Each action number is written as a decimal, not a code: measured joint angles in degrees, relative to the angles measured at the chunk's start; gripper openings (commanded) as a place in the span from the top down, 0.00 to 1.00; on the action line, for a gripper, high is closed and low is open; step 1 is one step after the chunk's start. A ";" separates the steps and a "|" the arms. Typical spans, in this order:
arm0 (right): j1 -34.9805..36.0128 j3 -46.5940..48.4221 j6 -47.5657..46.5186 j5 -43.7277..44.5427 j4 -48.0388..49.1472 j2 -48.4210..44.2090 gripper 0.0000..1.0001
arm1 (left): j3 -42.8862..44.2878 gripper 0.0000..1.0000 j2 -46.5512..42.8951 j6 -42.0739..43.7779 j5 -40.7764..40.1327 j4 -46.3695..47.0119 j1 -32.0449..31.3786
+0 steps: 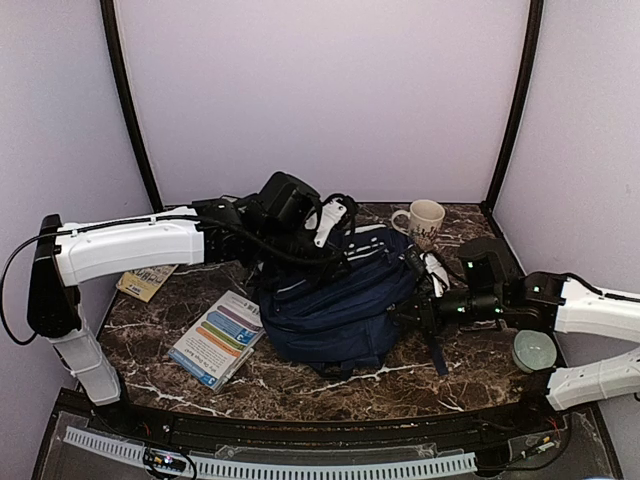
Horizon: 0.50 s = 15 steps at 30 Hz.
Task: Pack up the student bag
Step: Unzip the largest pocket of the student bag.
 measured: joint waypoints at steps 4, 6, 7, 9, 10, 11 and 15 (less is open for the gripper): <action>0.00 -0.15 1.22 2.23 -2.01 -2.99 1.00 | -0.39 0.33 -2.58 3.65 0.81 -3.96 0.00; 0.00 -0.15 1.86 3.04 -3.08 -4.26 1.00 | -1.05 0.33 -4.61 5.66 1.20 -5.81 0.00; 0.00 -0.15 2.08 3.43 -3.74 -4.68 1.00 | -1.62 0.33 -5.75 6.82 1.44 -6.62 0.02; 0.00 -0.15 2.49 4.13 -4.83 -5.18 1.00 | -3.19 0.33 -8.11 9.31 2.14 -7.63 0.02; 0.00 -0.15 2.67 4.39 -5.44 -5.42 1.00 | -4.42 0.33 -9.51 10.58 2.62 -7.76 0.02; 0.00 -0.15 2.86 4.79 -6.21 -5.70 1.00 | -5.86 0.31 -10.82 11.72 2.95 -7.65 0.02; 0.00 -0.13 3.26 5.77 -8.44 -6.58 1.00 | -12.41 0.26 -15.32 16.15 1.73 -6.93 0.02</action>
